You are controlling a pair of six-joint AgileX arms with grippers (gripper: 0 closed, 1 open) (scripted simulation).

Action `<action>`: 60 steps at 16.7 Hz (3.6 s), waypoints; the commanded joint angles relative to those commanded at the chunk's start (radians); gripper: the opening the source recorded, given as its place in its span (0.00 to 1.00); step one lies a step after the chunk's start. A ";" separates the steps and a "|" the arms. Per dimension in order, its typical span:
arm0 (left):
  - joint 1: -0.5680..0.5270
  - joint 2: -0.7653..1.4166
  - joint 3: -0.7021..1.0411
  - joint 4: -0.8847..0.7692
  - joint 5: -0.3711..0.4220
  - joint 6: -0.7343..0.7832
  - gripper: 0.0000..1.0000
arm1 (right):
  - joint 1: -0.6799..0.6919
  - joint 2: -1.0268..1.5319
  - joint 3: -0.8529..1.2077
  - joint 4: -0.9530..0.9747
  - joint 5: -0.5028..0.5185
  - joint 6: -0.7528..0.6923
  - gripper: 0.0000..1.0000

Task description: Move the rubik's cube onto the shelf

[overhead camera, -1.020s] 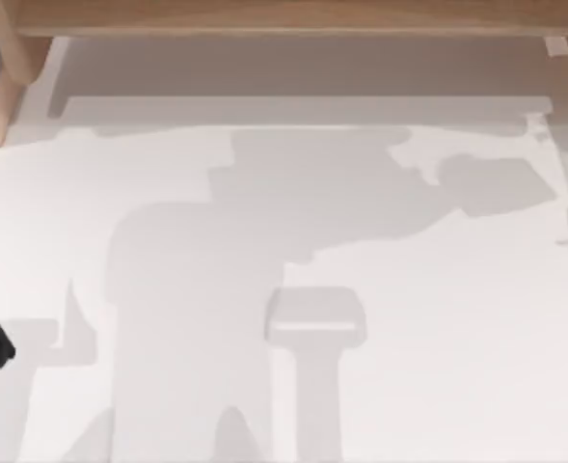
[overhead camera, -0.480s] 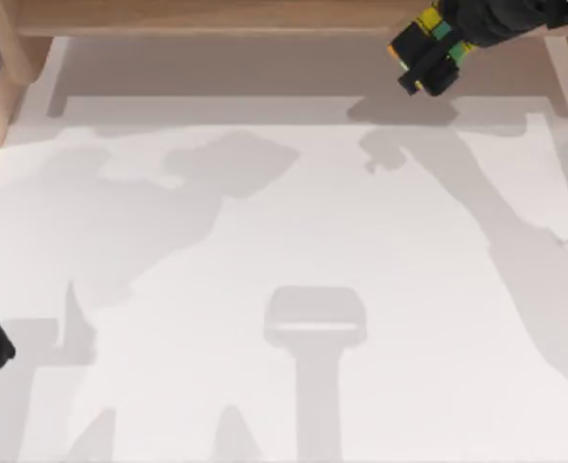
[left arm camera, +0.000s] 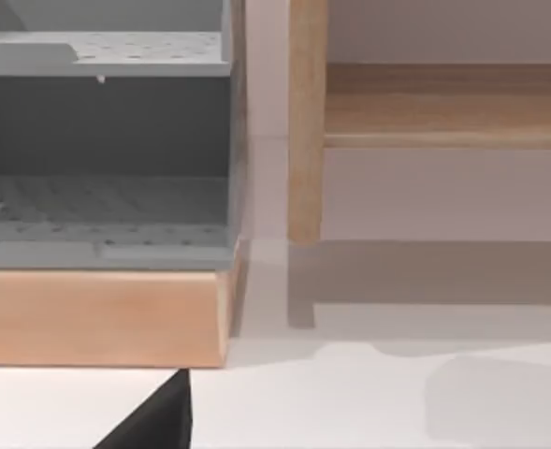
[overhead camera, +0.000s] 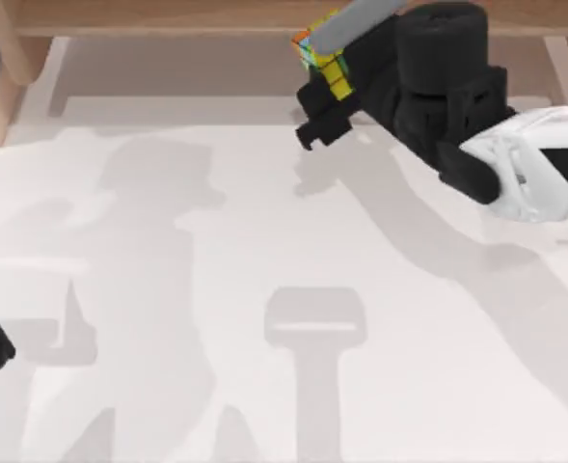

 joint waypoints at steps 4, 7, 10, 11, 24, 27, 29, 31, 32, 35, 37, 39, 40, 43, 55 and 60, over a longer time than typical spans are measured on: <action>0.000 0.000 0.000 0.000 0.000 0.000 1.00 | -0.068 0.002 -0.181 0.412 0.075 0.103 0.00; 0.000 0.000 0.000 0.000 0.000 0.000 1.00 | -0.150 0.006 -0.286 0.624 0.121 0.184 0.00; 0.000 0.000 0.000 0.000 0.000 0.000 1.00 | -0.221 0.001 -0.354 0.747 0.151 0.245 0.00; 0.000 0.000 0.000 0.000 0.000 0.000 1.00 | -0.236 -0.001 -0.367 0.768 0.156 0.257 0.00; 0.000 0.000 0.000 0.000 0.000 0.000 1.00 | -0.263 0.078 -0.242 0.725 0.141 0.266 0.00; 0.000 0.000 0.000 0.000 0.000 0.000 1.00 | -0.274 0.115 -0.172 0.695 0.130 0.267 0.00; 0.000 0.000 0.000 0.000 0.000 0.000 1.00 | -0.282 0.140 -0.126 0.674 0.123 0.267 0.00; 0.000 0.000 0.000 0.000 0.000 0.000 1.00 | -0.290 0.166 -0.080 0.652 0.117 0.268 0.00; 0.000 0.000 0.000 0.000 0.000 0.000 1.00 | -0.294 0.178 -0.057 0.642 0.113 0.268 0.00; 0.000 0.000 0.000 0.000 0.000 0.000 1.00 | -0.305 0.215 0.018 0.612 0.103 0.269 0.00; 0.000 0.000 0.000 0.000 0.000 0.000 1.00 | -0.313 0.242 0.072 0.582 0.096 0.269 0.00; 0.000 0.000 0.000 0.000 0.000 0.000 1.00 | -0.319 0.251 0.087 0.572 0.090 0.269 0.00; 0.000 0.000 0.000 0.000 0.000 0.000 1.00 | -0.319 0.251 0.087 0.572 0.090 0.269 0.00; 0.000 0.000 0.000 0.000 0.000 0.000 1.00 | -0.319 0.251 0.087 0.572 0.090 0.269 0.08; 0.000 0.000 0.000 0.000 0.000 0.000 1.00 | -0.319 0.251 0.087 0.572 0.090 0.269 0.98; 0.000 0.000 0.000 0.000 0.000 0.000 1.00 | -0.319 0.251 0.087 0.572 0.090 0.269 1.00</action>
